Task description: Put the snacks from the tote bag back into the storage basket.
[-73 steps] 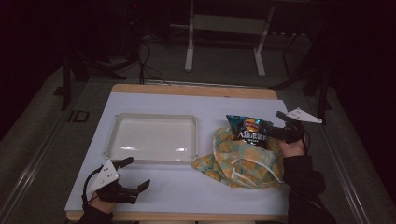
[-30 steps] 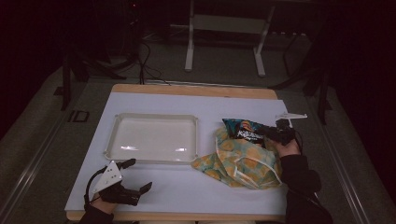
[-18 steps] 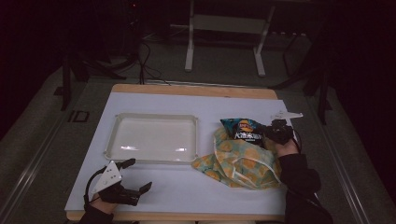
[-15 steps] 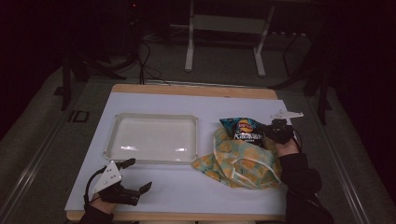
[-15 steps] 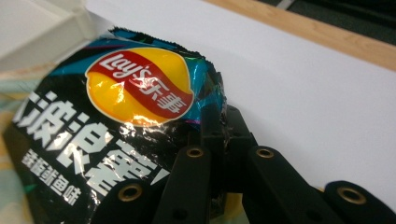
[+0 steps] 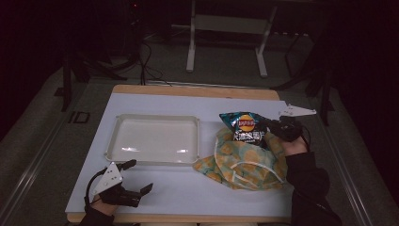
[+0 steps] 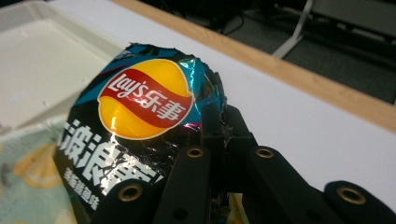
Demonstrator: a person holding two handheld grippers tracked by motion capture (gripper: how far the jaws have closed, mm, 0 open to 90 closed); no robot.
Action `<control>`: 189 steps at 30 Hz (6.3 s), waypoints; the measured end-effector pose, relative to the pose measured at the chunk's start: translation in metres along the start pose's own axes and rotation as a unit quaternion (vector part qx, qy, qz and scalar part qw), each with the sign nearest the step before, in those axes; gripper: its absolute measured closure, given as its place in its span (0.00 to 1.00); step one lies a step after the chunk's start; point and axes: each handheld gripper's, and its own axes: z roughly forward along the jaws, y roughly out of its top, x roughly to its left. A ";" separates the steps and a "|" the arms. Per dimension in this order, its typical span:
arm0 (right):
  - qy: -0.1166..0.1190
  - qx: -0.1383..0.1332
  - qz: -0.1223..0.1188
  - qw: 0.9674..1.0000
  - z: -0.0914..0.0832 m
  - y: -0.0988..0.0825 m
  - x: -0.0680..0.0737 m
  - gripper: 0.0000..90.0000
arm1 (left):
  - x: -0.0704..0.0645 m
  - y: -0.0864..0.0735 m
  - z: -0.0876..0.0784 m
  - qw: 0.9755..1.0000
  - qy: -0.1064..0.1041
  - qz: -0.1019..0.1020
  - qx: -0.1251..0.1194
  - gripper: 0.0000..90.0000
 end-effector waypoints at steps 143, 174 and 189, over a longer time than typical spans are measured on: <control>0.046 -0.067 0.058 0.995 0.149 0.079 0.204 0.87 | 0.002 -0.004 -0.003 1.000 0.003 0.013 -0.002 0.01; 0.077 -0.051 0.050 0.994 0.105 0.094 0.193 0.17 | 0.002 -0.004 -0.001 1.000 0.002 0.011 0.002 0.01; 0.105 -0.046 -0.002 0.993 0.065 0.078 0.172 0.17 | 0.002 -0.004 -0.001 1.000 0.001 0.012 0.002 0.01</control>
